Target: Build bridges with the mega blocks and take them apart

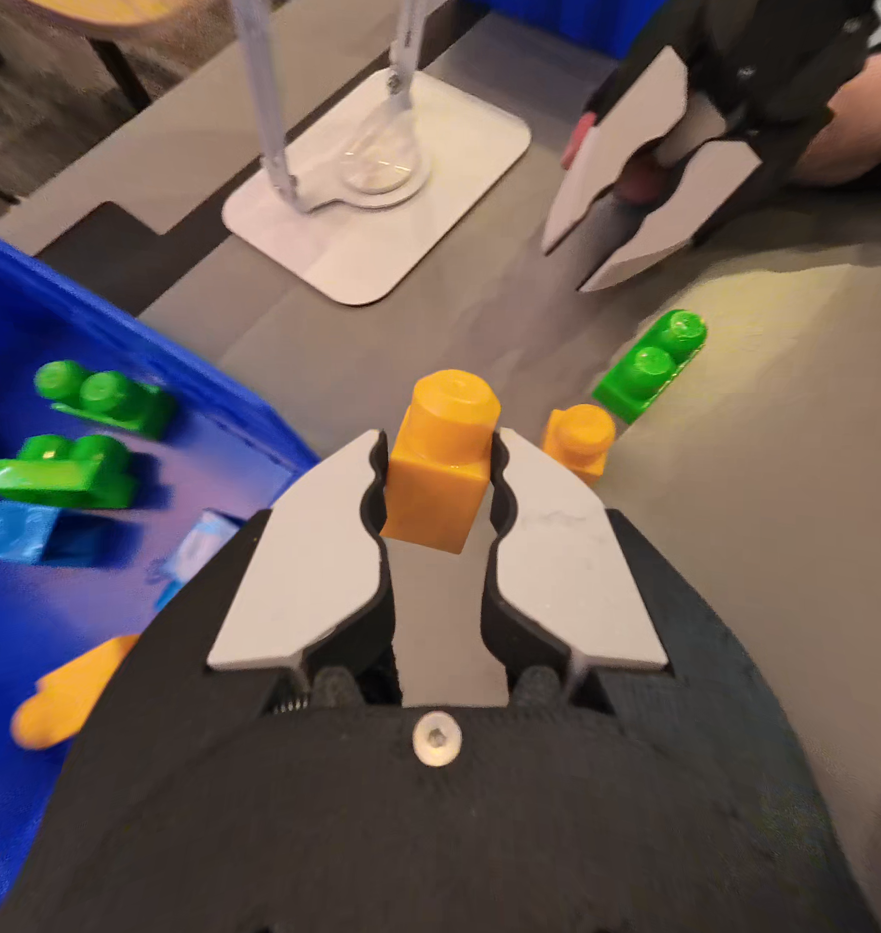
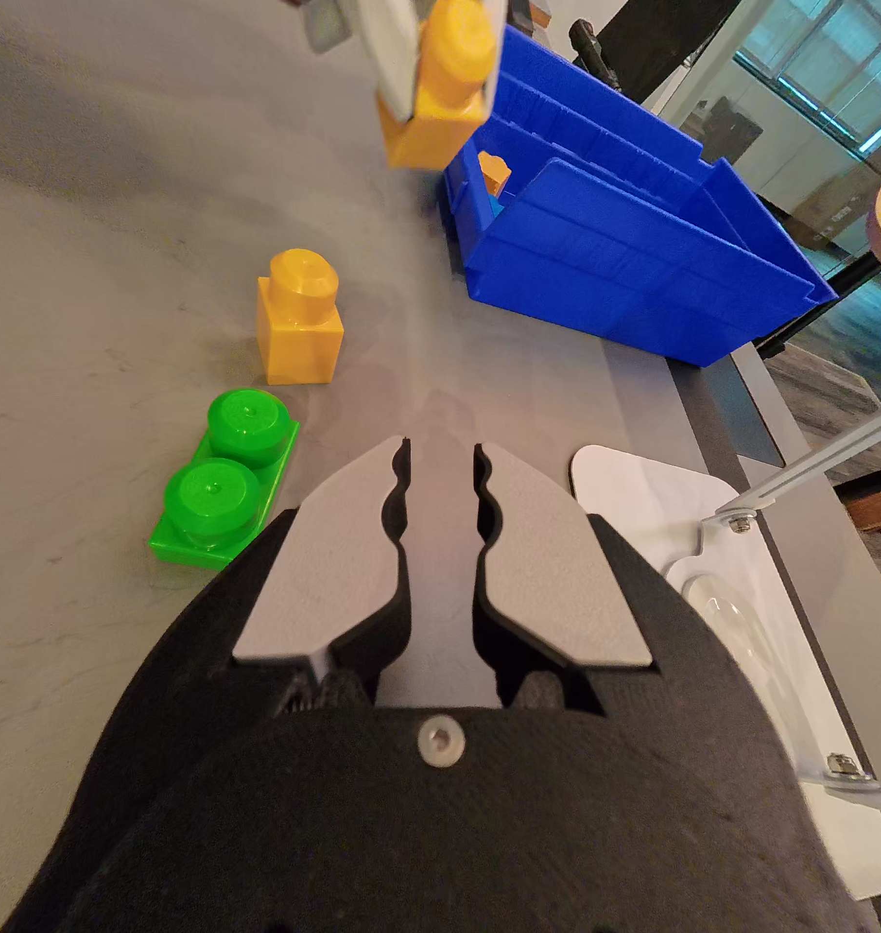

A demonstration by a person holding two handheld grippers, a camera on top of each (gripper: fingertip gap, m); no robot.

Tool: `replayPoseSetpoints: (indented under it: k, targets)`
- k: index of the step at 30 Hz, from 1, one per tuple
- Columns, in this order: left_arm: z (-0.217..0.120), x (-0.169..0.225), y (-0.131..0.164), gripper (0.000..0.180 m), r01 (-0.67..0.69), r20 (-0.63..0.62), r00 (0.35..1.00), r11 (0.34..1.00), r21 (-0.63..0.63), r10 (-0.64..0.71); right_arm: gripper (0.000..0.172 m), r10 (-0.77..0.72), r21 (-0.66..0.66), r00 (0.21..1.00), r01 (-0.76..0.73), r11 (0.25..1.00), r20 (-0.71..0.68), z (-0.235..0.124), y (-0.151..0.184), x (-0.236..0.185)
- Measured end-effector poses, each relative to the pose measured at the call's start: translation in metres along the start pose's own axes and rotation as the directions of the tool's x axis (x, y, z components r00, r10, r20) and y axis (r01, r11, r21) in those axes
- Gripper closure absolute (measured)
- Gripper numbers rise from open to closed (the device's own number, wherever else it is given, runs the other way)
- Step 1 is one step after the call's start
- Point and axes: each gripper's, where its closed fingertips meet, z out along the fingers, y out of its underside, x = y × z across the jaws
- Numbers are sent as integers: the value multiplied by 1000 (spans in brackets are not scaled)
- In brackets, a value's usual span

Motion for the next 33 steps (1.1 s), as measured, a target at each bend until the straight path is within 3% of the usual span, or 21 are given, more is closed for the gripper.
replayPoseSetpoints:
  k: [3,8,12,22,33]
  targets:
    - [17,28,6,142,60,-93,994,995,79,-53,148,1,1,1000,-1,1000,1,0,-1,0]
    - [28,35,17,142,194,-153,974,965,174,-168,148,0,1,1000,0,1000,6,0,-1,-2]
    - [29,35,25,142,202,-145,974,960,192,-176,148,3,-1,1000,-3,1000,10,0,0,-2]
    - [38,42,39,141,290,-243,936,949,122,-255,148,8,-5,1000,-8,1000,18,1,1,-3]
    - [37,43,42,149,289,-252,933,952,105,-255,148,6,-6,1000,-6,1000,20,1,1,-3]
